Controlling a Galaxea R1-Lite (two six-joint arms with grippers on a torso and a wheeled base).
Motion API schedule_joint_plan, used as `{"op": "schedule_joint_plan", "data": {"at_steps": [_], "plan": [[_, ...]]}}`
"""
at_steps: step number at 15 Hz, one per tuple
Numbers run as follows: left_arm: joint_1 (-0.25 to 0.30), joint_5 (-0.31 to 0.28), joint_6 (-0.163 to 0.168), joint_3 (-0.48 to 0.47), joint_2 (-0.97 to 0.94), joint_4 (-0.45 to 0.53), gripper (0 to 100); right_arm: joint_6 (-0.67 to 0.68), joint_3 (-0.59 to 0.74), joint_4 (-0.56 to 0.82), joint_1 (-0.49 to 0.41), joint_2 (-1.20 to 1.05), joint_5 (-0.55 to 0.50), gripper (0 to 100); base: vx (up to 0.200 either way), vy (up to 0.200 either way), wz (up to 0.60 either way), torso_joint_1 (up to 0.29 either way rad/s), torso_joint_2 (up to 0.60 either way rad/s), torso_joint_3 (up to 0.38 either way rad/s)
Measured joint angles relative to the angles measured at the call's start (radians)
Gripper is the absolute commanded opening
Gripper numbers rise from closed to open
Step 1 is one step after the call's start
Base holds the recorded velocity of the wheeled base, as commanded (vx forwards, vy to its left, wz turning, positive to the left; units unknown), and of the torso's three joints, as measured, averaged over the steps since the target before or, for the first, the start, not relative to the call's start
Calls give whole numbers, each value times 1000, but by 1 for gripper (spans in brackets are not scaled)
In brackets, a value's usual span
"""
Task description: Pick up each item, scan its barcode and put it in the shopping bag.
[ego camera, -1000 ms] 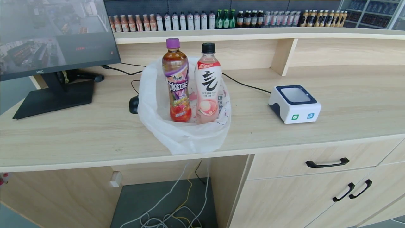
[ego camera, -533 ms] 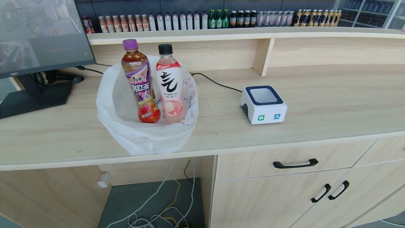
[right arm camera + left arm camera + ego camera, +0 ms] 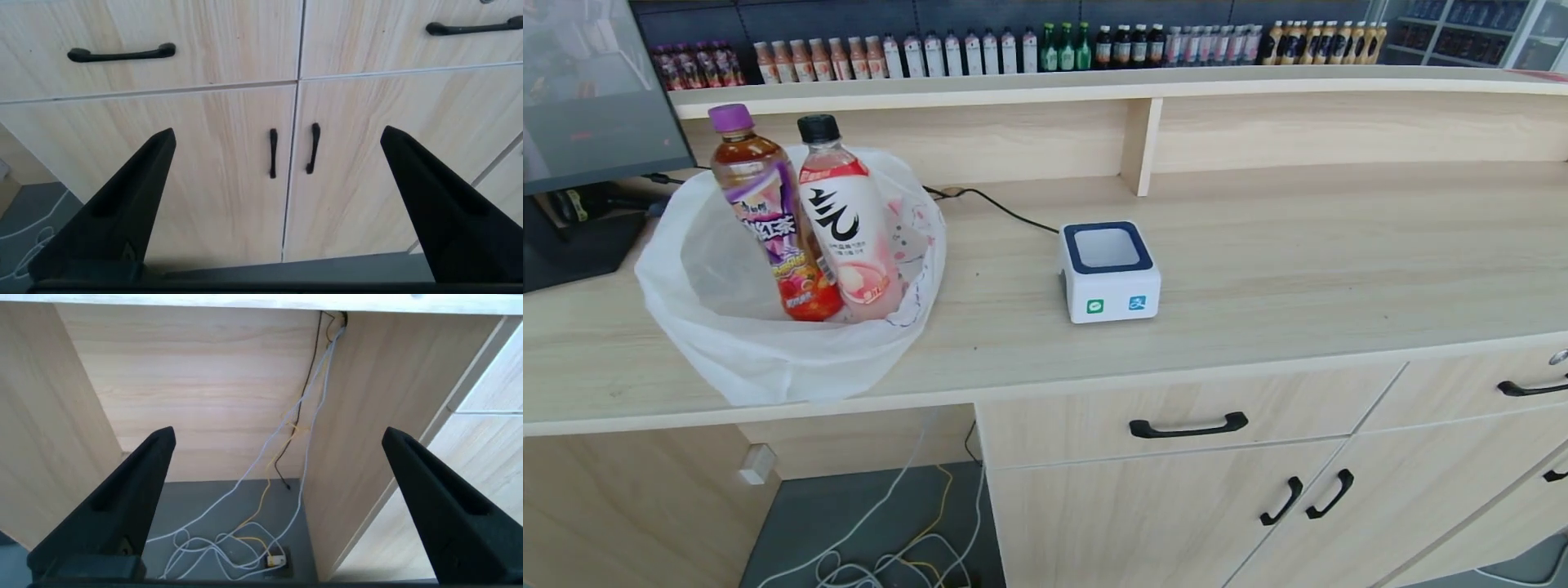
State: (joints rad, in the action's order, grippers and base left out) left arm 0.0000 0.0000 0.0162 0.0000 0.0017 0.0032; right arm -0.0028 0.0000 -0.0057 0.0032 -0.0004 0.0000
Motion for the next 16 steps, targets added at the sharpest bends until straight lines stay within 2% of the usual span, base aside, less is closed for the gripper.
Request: {"op": "schedule_joint_plan", "data": {"at_steps": [16], "plan": [[0,0,1,0,0,0,100,-6,0,0,-1,0,0,100,0,0,0,0,0,0]]}}
